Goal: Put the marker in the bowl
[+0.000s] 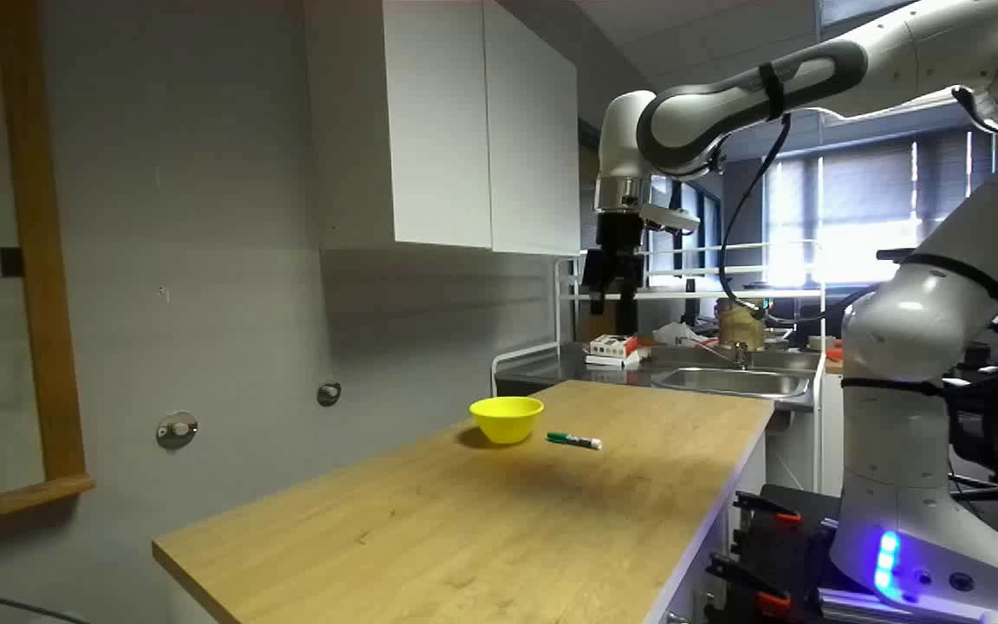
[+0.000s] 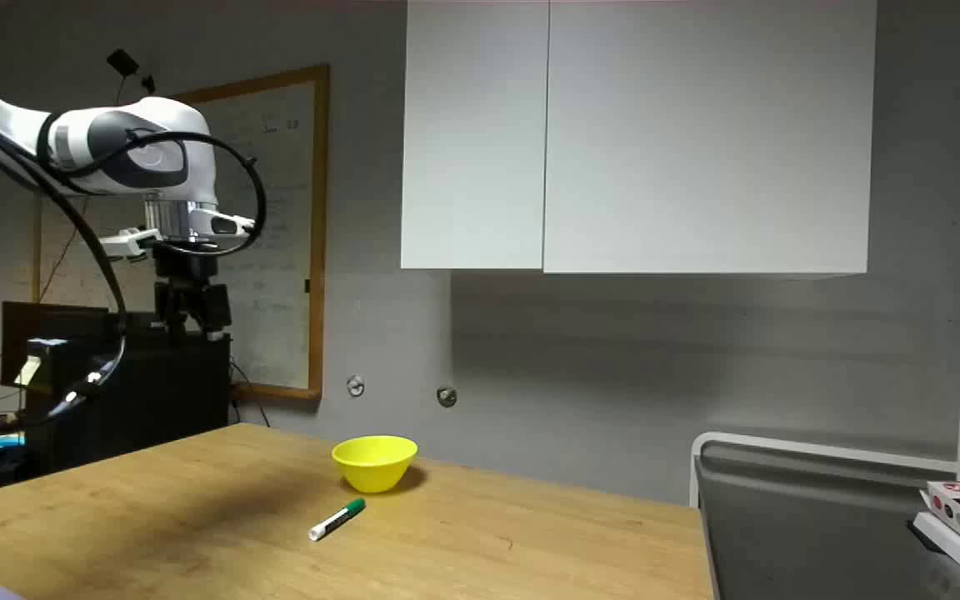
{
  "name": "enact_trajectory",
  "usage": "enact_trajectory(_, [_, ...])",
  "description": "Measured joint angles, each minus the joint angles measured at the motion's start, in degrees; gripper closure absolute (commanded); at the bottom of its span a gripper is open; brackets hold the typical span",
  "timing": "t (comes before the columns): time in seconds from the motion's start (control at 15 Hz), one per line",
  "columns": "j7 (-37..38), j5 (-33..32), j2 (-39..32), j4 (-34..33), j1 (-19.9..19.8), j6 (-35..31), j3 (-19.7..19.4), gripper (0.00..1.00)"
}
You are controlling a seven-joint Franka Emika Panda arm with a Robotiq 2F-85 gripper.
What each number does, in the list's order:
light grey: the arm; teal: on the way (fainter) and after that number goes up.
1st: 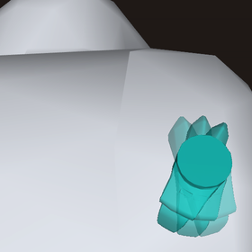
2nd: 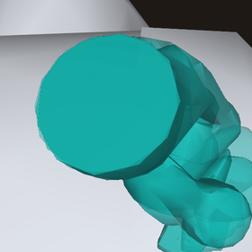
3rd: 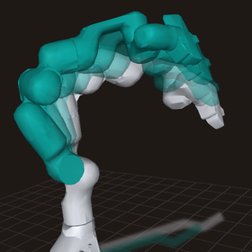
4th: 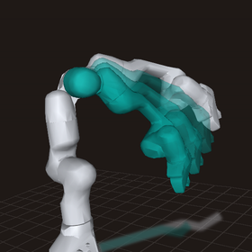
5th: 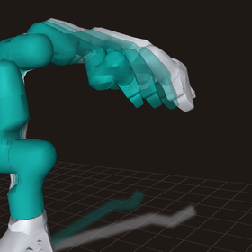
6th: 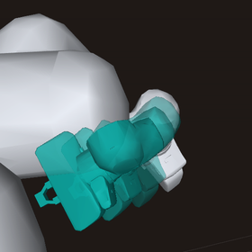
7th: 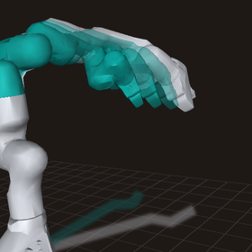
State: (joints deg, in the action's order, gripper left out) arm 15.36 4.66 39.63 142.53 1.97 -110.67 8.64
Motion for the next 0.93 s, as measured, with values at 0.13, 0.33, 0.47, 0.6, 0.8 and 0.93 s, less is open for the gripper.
enact_trajectory(0.13, [0.00,0.00,0.00,0.00,0.00,0.00,0.00,0.00])
enact_trajectory(0.33, [0.00,0.00,0.00,0.00,0.00,0.00,0.00,0.00])
enact_trajectory(0.47, [0.00,0.00,0.00,0.00,0.00,0.00,0.00,0.00])
enact_trajectory(0.6, [0.00,0.00,0.00,0.00,0.00,0.00,0.00,0.00])
enact_trajectory(0.8, [0.00,-0.08,-0.17,-0.04,-0.18,-0.20,-0.18,0.00])
enact_trajectory(0.93, [-0.40,-0.38,-1.16,-0.41,-0.83,-1.53,-0.97,0.00])
